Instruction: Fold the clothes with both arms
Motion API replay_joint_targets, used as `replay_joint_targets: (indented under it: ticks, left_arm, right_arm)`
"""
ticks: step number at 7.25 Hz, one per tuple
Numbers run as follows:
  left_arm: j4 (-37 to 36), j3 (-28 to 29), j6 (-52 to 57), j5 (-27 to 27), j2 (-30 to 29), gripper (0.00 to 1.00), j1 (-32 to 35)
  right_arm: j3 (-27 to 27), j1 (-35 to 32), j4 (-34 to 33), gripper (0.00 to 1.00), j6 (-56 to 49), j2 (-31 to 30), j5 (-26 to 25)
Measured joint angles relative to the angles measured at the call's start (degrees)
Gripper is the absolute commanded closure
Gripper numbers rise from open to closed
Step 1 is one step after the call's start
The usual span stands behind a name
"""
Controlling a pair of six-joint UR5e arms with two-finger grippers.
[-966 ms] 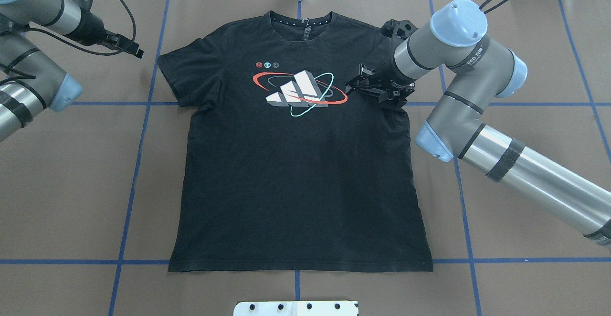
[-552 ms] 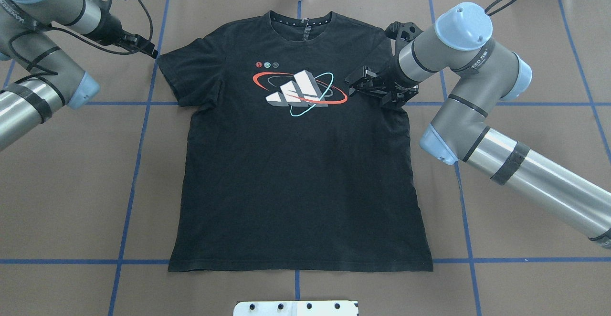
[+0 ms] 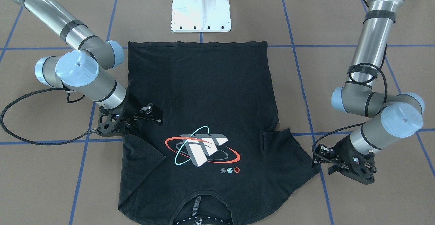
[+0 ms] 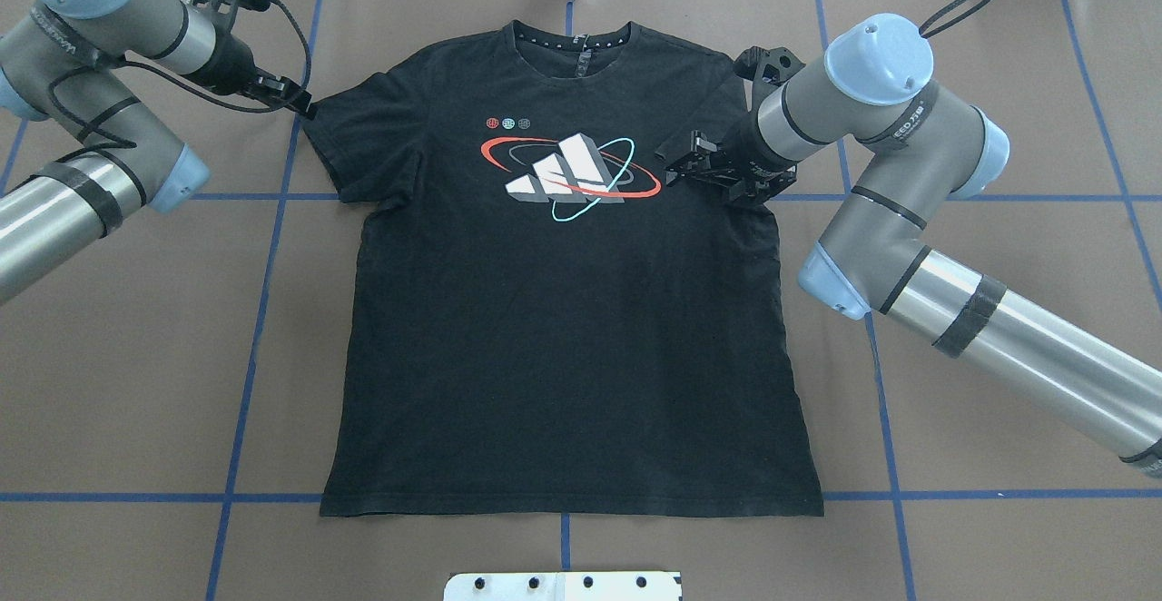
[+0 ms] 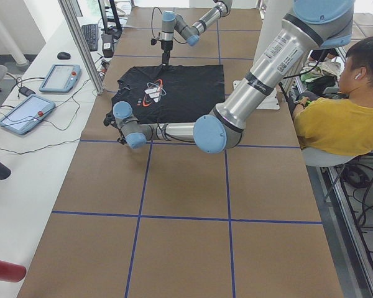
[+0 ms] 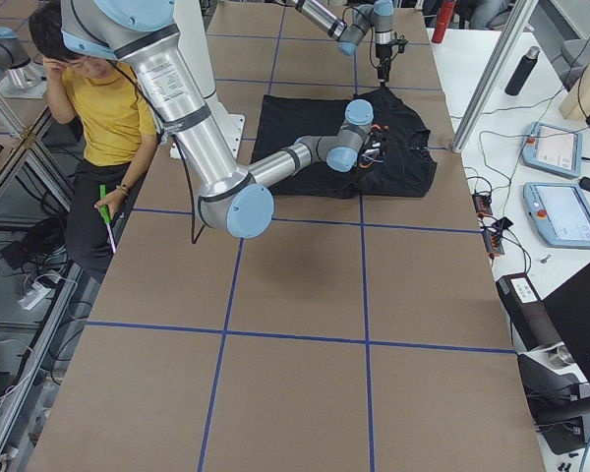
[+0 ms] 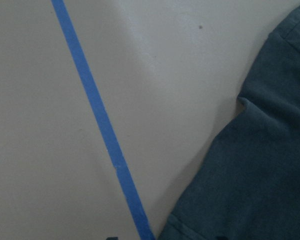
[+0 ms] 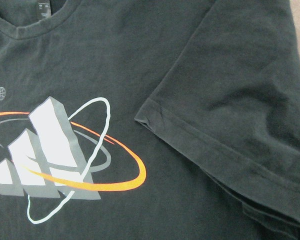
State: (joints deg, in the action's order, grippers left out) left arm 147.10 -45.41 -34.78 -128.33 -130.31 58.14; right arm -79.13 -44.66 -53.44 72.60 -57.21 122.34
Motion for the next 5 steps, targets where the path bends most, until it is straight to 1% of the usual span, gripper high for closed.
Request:
replay_joint_targets:
  ticks: [1, 2, 3, 5]
  left_arm:
    - [0.55, 0.92, -0.12, 0.07, -0.43, 0.54, -0.32]
    - [1.11, 1.68, -0.17, 0.14, -0.67, 0.7, -0.53]
    - [1.38, 2.05, -0.19, 0.21, -0.77, 1.0, -0.64]
    - [1.57, 2.15, -0.22, 0.29, -0.82, 1.0, -0.65]
  right_arm:
    - [0.04, 0.34, 0.02, 0.0, 0.0, 0.0, -0.72]
    - [0.04, 0.51, 0.06, 0.0, 0.0, -0.03, -1.09]
    - [0.04, 0.57, 0.08, 0.0, 0.0, -0.06, -1.24]
    - [0.01, 0.57, 0.09, 0.0, 0.0, -0.09, -1.25]
